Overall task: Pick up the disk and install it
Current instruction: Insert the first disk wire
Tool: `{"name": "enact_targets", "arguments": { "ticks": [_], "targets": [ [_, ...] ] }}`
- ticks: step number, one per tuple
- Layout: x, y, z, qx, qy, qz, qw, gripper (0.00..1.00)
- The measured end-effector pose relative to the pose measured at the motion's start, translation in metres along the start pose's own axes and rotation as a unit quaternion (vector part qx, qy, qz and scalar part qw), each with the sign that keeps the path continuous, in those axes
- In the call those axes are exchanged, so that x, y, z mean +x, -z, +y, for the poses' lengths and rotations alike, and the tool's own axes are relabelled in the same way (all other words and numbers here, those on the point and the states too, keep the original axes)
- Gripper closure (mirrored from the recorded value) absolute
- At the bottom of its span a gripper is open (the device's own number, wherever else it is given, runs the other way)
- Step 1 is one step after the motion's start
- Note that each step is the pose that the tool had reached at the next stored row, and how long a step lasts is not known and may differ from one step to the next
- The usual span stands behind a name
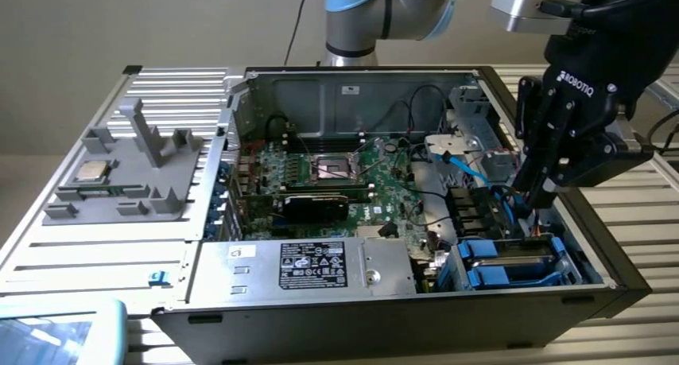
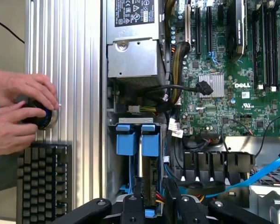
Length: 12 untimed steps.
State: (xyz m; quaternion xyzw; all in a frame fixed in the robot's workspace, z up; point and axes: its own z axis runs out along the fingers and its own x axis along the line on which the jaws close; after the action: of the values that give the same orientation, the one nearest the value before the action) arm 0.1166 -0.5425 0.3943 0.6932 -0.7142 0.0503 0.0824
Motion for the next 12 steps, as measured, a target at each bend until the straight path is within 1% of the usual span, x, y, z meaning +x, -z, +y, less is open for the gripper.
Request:
{"name": "enact_targets", "arguments": {
  "ticks": [2,5,6,10,11,12],
  "targets": [
    [-0.0015,-0.0016,-0.0001,-0.0021,0.0,0.0004,1.0,0.69],
    [-0.002,-0.002,-0.0001,-0.0029,0.001,0.0007,1.0,0.69],
    [-0.0024,-0.0024,-0.0002,-0.0044,0.001,0.0008,1.0,0.69],
    [-0.0063,-0.0041,-0.0017,-0.0154,0.003,0.0036,0.9999,0.69],
    [-0.007,-0.0051,-0.0024,-0.0167,0.003,0.0041,0.9998,0.69],
    [-0.0075,-0.0064,-0.0032,-0.017,0.003,0.0044,0.9998,0.69]
  ]
}}
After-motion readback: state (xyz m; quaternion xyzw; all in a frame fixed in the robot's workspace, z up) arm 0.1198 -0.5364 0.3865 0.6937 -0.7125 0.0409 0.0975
